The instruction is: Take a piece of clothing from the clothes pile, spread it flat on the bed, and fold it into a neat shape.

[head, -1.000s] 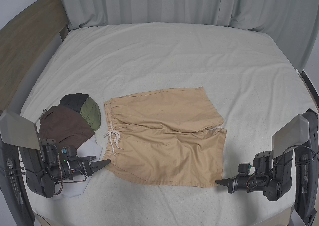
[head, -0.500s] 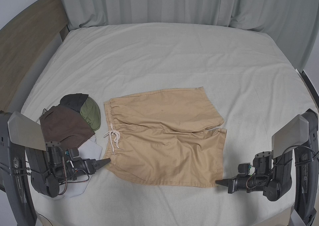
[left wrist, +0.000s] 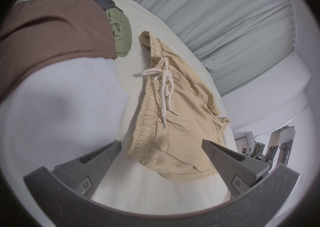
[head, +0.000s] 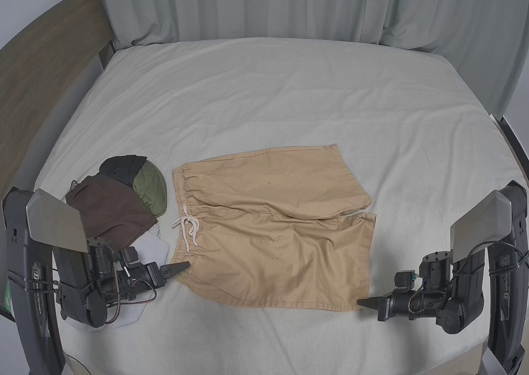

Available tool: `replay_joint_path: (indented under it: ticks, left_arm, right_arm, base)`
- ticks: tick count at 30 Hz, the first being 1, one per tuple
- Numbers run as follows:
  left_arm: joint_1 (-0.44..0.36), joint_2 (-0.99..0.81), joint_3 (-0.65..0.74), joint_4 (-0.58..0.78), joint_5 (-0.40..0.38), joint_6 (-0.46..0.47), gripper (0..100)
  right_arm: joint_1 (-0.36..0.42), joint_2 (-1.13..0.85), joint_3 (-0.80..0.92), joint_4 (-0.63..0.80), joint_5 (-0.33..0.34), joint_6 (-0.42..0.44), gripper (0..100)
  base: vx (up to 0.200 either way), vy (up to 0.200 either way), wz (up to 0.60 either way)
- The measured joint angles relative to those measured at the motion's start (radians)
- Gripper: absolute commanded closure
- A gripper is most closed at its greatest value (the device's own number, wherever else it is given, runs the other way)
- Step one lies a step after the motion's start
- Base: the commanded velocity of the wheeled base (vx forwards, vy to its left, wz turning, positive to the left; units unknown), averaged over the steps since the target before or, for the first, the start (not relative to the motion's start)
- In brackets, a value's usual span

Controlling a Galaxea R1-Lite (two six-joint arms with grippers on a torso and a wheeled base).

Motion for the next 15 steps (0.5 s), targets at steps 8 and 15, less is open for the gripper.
replay_joint_path:
  ticks: [8,15]
  left_arm:
    - [-0.007,0.045,-0.037,-0.001,0.016,-0.019,0]
    - [-0.017,0.063,-0.071,-0.002,0.049,-0.046,0]
  right_arm:
    - [0.0,0.001,0.001,0.0,0.0,0.0,100]
    - [0.001,0.001,0.002,0.0,0.0,0.0,100]
  base:
    - [0.0,0.0,0.0]
    - [0.0,0.0,0.0]
